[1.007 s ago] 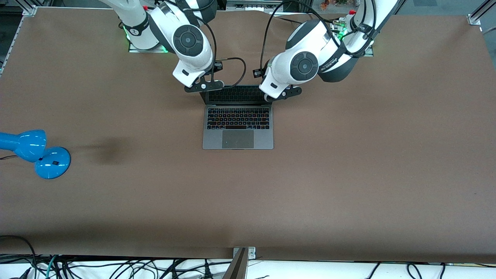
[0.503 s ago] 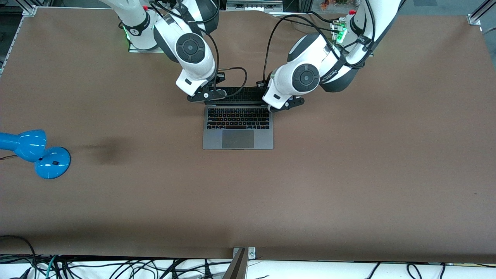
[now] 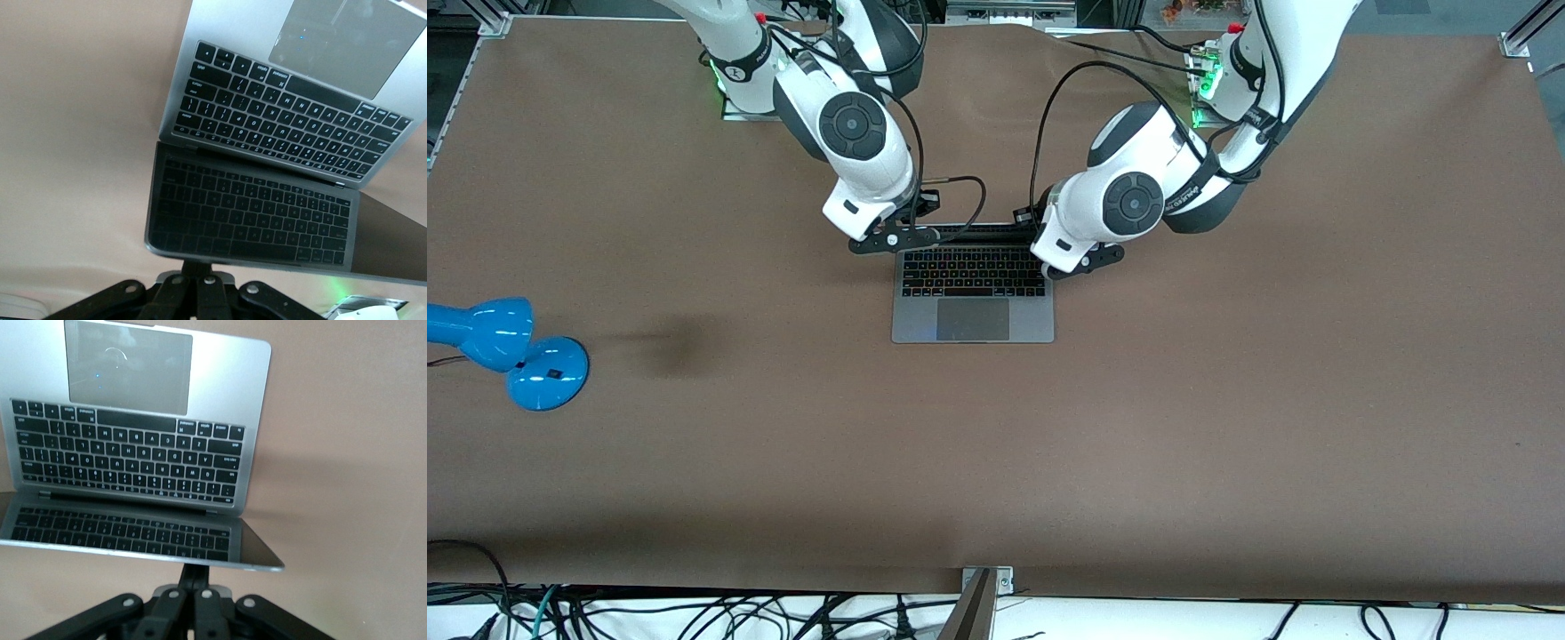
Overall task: Close laptop with both arms from behind
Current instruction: 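Push the screen's back with both grippers, tilting it toward the keyboard, then press the screen down flat onto the keyboard with both grippers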
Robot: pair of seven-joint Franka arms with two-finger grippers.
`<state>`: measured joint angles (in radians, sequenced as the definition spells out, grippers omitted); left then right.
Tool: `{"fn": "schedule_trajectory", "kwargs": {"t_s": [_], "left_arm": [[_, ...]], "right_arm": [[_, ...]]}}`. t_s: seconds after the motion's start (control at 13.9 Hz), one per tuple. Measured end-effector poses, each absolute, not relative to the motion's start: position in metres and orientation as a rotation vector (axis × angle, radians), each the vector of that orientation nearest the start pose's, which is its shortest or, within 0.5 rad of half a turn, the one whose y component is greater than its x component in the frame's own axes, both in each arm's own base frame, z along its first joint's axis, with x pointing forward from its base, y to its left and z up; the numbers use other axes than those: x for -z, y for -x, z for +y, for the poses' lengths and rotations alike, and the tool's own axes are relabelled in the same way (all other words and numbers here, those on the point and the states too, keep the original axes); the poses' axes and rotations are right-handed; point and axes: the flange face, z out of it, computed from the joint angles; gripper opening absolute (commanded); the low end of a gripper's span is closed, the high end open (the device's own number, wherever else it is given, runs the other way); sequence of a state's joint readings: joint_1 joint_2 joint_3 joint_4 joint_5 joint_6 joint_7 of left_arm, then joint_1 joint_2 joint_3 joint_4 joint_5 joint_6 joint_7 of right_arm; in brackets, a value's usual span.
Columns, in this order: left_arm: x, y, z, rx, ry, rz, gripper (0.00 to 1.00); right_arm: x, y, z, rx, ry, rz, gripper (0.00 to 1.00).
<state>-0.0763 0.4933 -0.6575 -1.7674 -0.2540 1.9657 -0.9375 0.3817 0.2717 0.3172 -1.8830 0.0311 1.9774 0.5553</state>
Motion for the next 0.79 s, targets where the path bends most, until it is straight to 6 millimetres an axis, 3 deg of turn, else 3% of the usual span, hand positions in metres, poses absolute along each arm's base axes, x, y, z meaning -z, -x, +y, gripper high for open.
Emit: {"fn": "schedule_trajectory", "kwargs": {"t_s": [0.79], "left_arm": [[-0.292, -0.533, -0.393, -0.83, 3.18, -0.61, 0.0]], "right_arm": [[-0.315, -0.507, 0.376, -0.216, 3.119, -0.18, 0.0]]}}
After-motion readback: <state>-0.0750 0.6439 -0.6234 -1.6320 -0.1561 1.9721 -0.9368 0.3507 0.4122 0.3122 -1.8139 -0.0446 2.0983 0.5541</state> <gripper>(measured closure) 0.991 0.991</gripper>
